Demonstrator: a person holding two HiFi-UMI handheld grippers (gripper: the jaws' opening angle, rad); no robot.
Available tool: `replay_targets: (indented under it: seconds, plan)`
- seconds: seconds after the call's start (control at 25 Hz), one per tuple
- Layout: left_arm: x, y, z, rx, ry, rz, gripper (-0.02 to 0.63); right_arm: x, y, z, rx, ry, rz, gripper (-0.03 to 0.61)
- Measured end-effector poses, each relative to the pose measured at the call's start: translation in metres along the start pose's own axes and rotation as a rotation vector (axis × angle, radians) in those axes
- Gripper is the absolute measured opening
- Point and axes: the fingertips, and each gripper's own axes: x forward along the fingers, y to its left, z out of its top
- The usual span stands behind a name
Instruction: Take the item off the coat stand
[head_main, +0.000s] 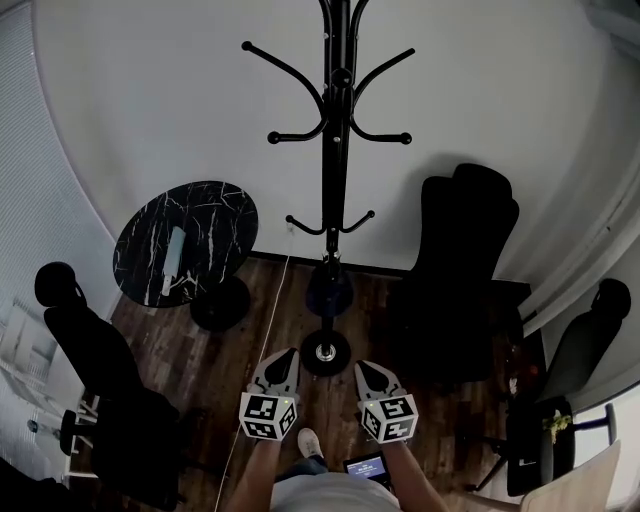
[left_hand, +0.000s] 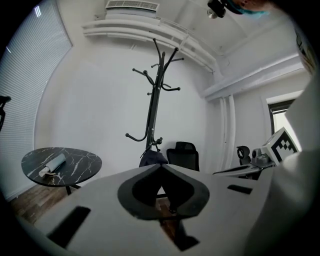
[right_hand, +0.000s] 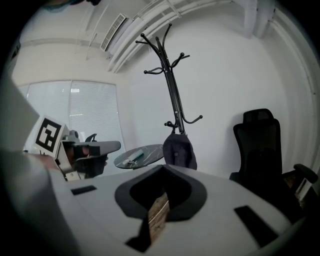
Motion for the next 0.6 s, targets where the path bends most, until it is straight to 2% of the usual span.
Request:
replay_targets:
  seconds: [0.4, 0.6]
  plan:
    - [0.083, 0.034, -0.002, -0.021, 0.099, -0.101, 0.020, 0.065, -0.044, 0.020, 0.012, 0.026, -0.115, 0.012]
    - [0.110, 0.036, -0.017, 0.027, 0.168, -0.194, 0.021, 0.094, -0.050, 0.017, 0.012, 0.041, -0.150, 0.012]
